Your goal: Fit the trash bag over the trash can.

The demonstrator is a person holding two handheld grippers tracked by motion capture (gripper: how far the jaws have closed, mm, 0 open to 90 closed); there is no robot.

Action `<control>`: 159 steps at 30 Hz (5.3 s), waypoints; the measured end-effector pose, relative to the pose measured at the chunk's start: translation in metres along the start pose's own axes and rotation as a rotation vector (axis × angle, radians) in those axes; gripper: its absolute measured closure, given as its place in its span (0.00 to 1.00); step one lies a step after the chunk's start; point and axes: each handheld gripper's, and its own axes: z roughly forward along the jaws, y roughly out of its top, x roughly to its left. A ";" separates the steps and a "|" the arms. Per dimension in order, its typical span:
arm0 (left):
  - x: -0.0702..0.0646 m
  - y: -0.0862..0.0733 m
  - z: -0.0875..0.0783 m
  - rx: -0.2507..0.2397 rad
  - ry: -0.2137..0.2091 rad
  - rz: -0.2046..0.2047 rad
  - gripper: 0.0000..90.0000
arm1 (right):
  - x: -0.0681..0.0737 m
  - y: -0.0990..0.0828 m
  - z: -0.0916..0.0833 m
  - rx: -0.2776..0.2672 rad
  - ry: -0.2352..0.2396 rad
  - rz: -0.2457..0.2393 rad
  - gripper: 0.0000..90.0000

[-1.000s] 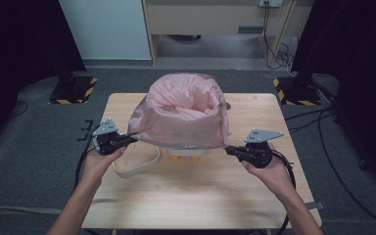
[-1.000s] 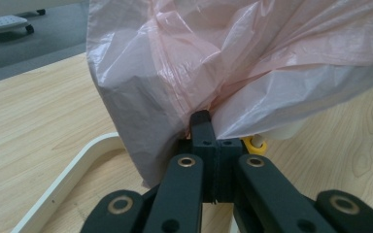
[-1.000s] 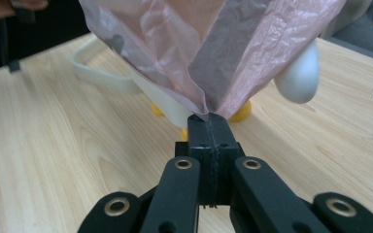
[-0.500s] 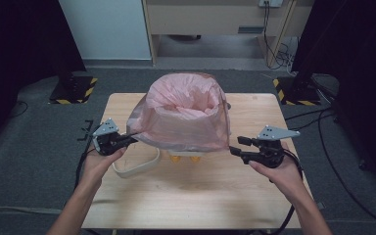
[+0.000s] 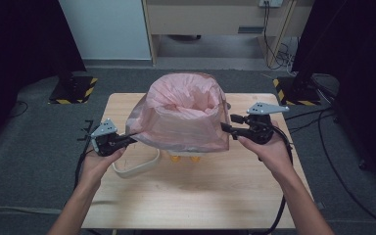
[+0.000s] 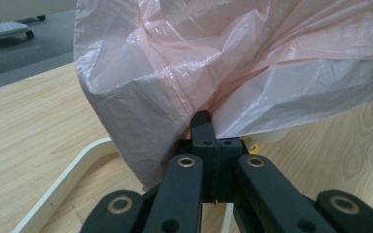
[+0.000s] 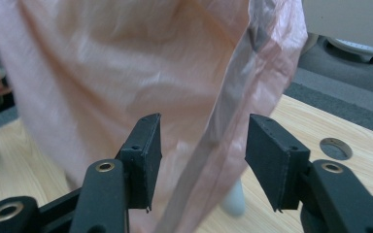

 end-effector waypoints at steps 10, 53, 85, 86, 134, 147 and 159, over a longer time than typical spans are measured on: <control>0.001 -0.002 0.002 -0.001 -0.010 -0.005 1.00 | -0.007 0.002 0.018 0.067 -0.075 0.000 0.94; 0.011 -0.014 0.010 0.006 0.033 -0.032 1.00 | -0.032 -0.021 0.010 0.157 -0.135 0.045 1.00; -0.011 0.003 -0.023 -0.142 0.048 0.018 0.25 | -0.035 0.048 0.043 0.118 -0.196 -0.025 1.00; -0.011 0.004 -0.025 -0.146 0.048 0.017 0.25 | -0.037 0.048 0.044 0.120 -0.197 -0.024 1.00; 0.036 0.069 0.021 -0.080 0.078 0.033 0.60 | -0.036 0.051 0.048 0.115 -0.169 -0.032 1.00; 0.038 0.080 0.041 -0.076 0.021 0.028 0.79 | -0.039 0.052 0.049 0.084 -0.151 -0.012 0.97; 0.043 0.081 0.038 -0.093 0.035 -0.022 1.00 | -0.039 0.064 0.055 0.084 -0.160 -0.030 1.00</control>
